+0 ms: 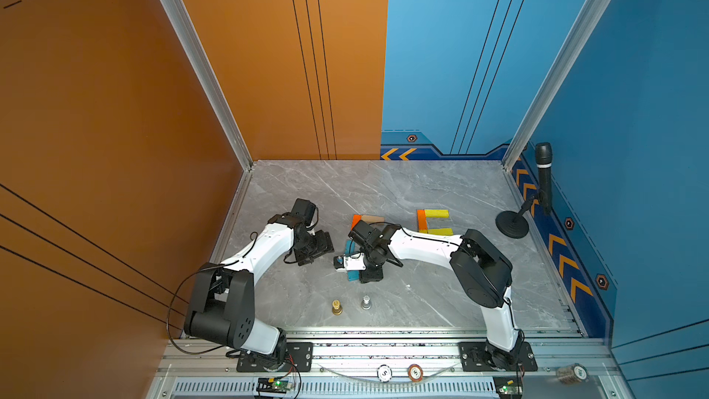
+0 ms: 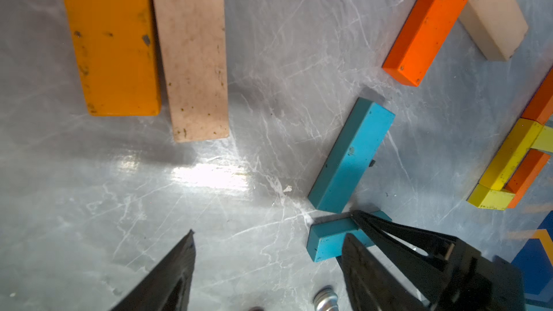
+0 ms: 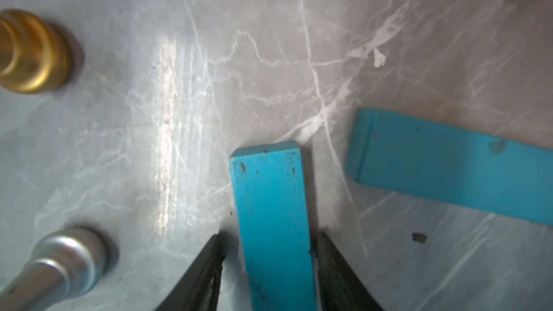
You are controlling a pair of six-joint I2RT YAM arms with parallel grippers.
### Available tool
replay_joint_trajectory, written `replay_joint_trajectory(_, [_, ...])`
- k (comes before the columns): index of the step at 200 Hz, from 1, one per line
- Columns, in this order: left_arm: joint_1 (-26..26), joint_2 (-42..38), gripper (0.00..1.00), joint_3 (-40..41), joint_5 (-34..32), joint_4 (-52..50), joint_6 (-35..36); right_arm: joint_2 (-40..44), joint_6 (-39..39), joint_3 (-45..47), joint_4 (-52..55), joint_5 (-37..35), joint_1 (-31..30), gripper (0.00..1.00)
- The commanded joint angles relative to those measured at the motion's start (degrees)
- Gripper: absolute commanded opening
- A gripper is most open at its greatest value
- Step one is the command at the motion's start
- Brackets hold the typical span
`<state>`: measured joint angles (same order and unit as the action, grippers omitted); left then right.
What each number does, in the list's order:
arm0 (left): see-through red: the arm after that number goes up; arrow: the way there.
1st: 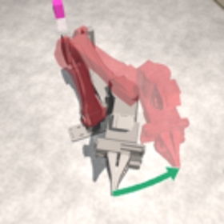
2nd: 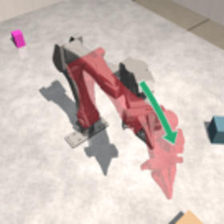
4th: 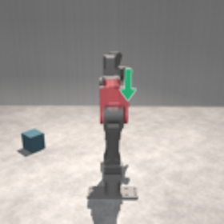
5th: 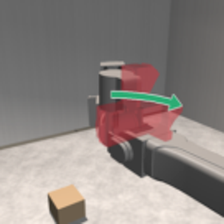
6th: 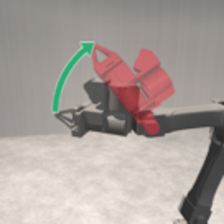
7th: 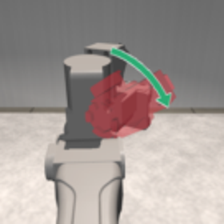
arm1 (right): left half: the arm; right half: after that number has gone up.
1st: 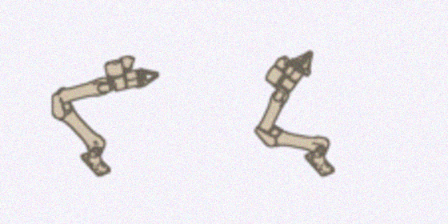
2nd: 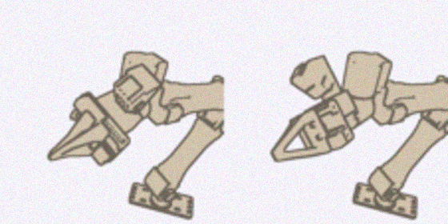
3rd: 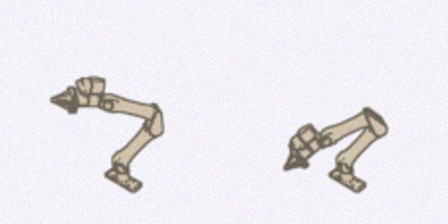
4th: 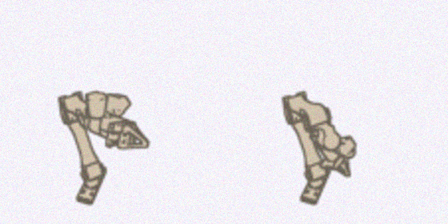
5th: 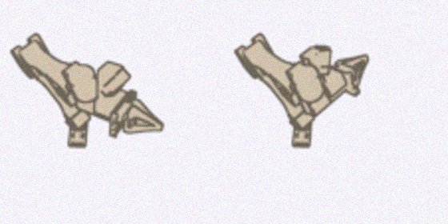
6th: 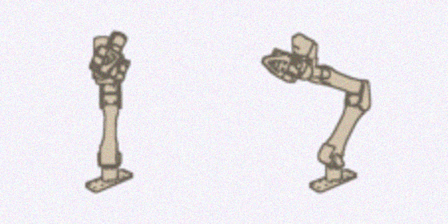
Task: Assemble the number 6 with building blocks
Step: Pick up the building block from the center of the board, then adjust the building block at the center of the board.
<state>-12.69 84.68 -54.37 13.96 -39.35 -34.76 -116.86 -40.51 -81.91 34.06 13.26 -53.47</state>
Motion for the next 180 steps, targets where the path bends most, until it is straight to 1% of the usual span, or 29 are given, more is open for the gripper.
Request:
replay_joint_trajectory(1, [0.47,0.17,0.78,1.09,-0.33,-0.02,0.42,-0.92,-0.46,-1.11,1.70,-1.21,0.26,0.39])
replay_joint_trajectory(16, [0.49,0.47,0.78,0.94,-0.66,-0.02,0.36,-0.70,-0.62,-0.88,1.71,-1.48,0.71,0.31])
replay_joint_trajectory(44, [0.01,0.94,0.78,0.67,-1.48,-0.02,0.45,0.76,-0.54,-0.28,1.37,-0.45,2.28,0.26])
replay_joint_trajectory(72, [-1.14,1.41,0.77,0.56,-3.10,-0.33,0.60,2.69,-0.16,0.52,0.26,1.28,3.87,0.25])
replay_joint_trajectory(108, [-3.02,1.88,0.76,1.40,-4.52,-0.59,0.32,4.29,0.48,1.89,-0.90,1.31,5.65,0.26])
replay_joint_trajectory(130, [-4.42,1.61,0.72,1.98,-5.08,-0.59,0.09,4.44,1.33,2.30,-1.41,0.83,6.90,0.26])
replay_joint_trajectory(146, [-5.57,1.45,0.64,2.49,-5.78,-0.55,0.05,4.69,2.65,2.62,-1.88,1.20,8.29,0.26])
replay_joint_trajectory(170, [-7.43,1.95,0.56,2.95,-6.81,-0.55,0.02,5.53,3.91,4.11,-3.97,0.55,9.33,0.26])
replay_joint_trajectory(180, [-8.45,2.45,0.54,2.90,-7.41,-0.63,-0.01,5.65,4.42,4.39,-4.26,0.28,9.78,0.26])
